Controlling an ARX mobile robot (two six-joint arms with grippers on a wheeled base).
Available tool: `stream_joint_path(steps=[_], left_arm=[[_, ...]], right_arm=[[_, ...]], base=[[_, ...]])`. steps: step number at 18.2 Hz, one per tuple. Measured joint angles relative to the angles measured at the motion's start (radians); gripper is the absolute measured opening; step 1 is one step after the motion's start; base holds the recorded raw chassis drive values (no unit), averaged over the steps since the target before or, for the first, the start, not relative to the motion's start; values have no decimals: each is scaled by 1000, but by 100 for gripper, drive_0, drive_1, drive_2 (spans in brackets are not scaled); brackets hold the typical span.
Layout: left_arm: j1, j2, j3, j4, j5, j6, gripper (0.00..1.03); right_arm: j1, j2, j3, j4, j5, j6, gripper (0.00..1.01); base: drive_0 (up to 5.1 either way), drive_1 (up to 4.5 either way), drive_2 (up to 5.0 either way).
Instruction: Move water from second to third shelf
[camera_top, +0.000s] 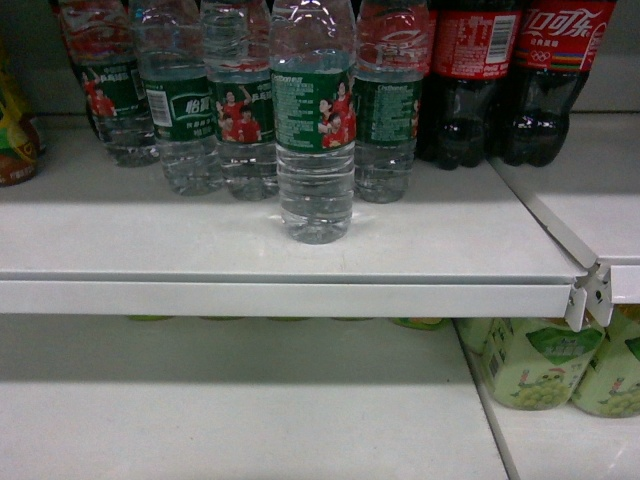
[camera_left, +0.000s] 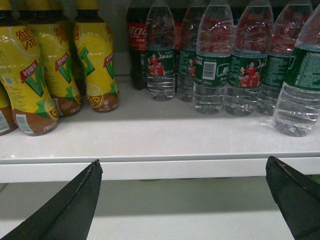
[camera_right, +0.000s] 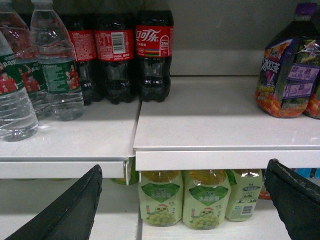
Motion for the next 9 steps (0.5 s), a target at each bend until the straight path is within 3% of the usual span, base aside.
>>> stream_joint_path(steps=[9], left_arm=[[0, 0, 0, 0, 0, 0, 98]], right_arm=[[0, 0, 0, 0, 0, 0, 98]], base=[[0, 0, 0]])
